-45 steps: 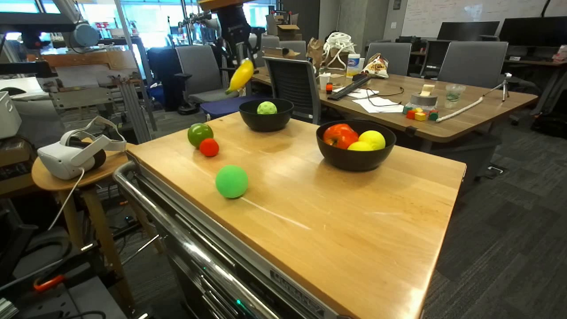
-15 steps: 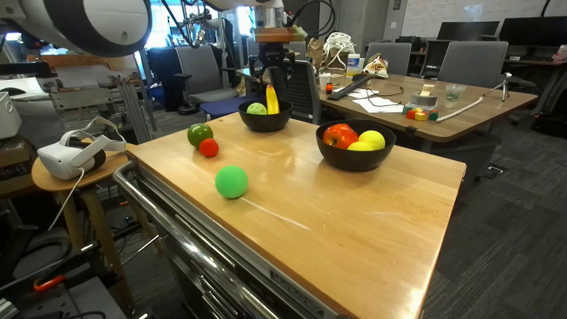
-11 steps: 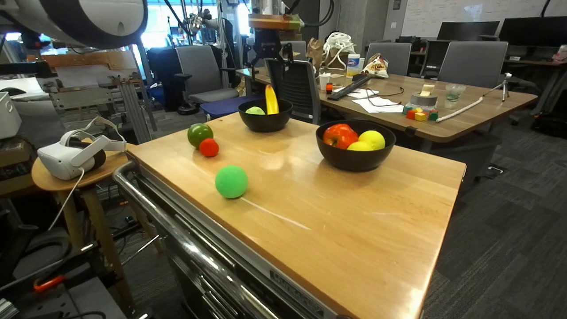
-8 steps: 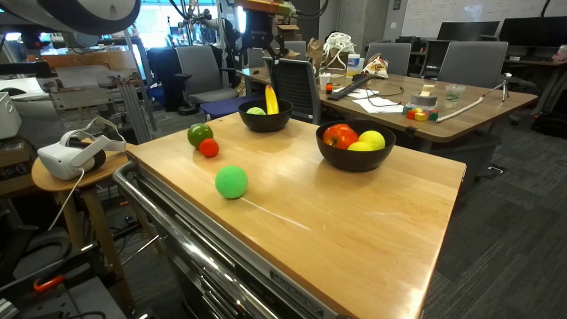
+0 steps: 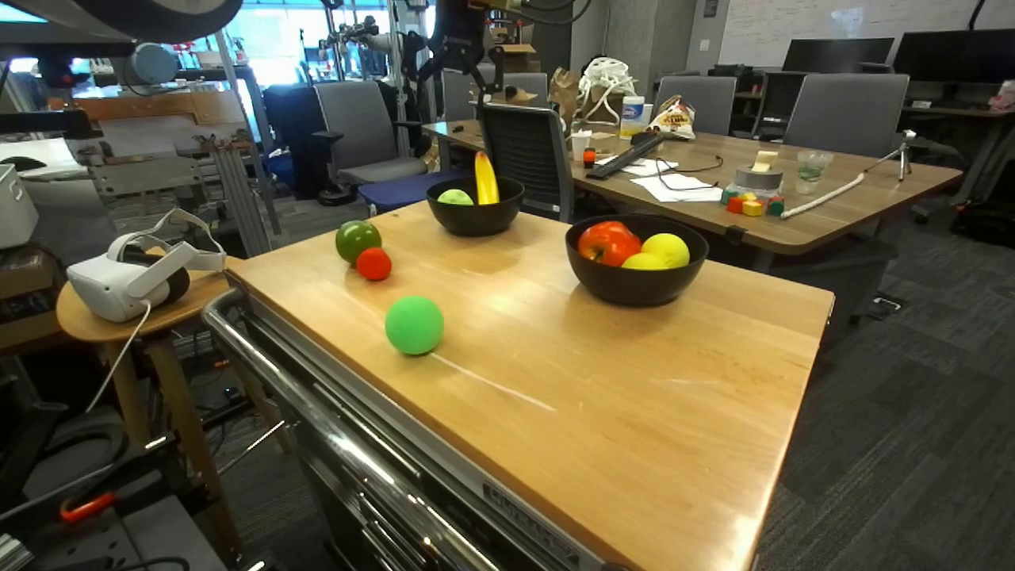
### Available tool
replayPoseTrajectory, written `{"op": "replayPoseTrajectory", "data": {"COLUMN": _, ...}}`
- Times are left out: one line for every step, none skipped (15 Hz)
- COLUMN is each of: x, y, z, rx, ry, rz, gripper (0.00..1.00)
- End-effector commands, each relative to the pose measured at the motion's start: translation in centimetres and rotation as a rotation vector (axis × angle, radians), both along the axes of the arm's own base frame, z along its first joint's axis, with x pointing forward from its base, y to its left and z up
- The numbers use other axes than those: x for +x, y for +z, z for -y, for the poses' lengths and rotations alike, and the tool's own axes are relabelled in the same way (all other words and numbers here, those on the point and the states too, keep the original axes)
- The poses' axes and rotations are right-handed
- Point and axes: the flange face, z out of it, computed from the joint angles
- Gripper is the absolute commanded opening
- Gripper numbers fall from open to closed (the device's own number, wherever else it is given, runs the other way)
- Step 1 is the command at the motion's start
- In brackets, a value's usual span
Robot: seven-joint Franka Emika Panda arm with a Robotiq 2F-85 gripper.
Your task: Pick up the fruit toys from the top of the cabinet and put them in the two black bowls.
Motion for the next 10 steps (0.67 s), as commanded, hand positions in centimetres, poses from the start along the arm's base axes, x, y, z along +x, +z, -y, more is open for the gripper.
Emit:
{"op": "replayPoseTrajectory", "data": {"x": 0.0, "y": 0.0, "z": 0.0, "rx": 0.000, "ry": 0.000, "rz": 0.000, "gripper": 1.00}}
{"op": "replayPoseTrajectory", "data": {"x": 0.1, "y": 0.0, "z": -1.0, "rx": -0.006, "ry": 0.012, "rz": 0.023, "gripper": 1.00}}
{"op": "replayPoseTrajectory", "data": {"x": 0.1, "y": 0.0, "z": -2.2, "rx": 0.012, "ry": 0.045, "rz": 0.029, "gripper": 1.00}}
{"op": "replayPoseTrajectory", "data": {"x": -0.2, "y": 0.2, "z": -3.6, "rx": 0.017, "ry": 0.067, "rz": 0.036, "gripper": 1.00}}
{"op": "replayPoseTrajectory", "data": {"x": -0.7, "y": 0.9, "z": -5.0, "rx": 0.006, "ry": 0.070, "rz": 0.039, "gripper": 1.00}}
{"op": "replayPoseTrajectory", "data": {"x": -1.1, "y": 1.4, "z": -5.7, "rx": -0.004, "ry": 0.069, "rz": 0.043, "gripper": 1.00}}
{"op": "replayPoseTrajectory", "data": {"x": -1.3, "y": 2.3, "z": -6.4, "rx": -0.020, "ry": 0.060, "rz": 0.064, "gripper": 1.00}}
{"op": "replayPoseTrajectory", "data": {"x": -1.7, "y": 3.1, "z": -7.4, "rx": -0.024, "ry": 0.061, "rz": 0.079, "gripper": 1.00}}
{"op": "replayPoseTrajectory", "data": {"x": -2.1, "y": 3.8, "z": -8.4, "rx": -0.042, "ry": 0.039, "rz": 0.093, "gripper": 1.00}}
{"op": "replayPoseTrajectory", "data": {"x": -2.5, "y": 4.6, "z": -9.2, "rx": -0.080, "ry": -0.008, "rz": 0.112, "gripper": 1.00}}
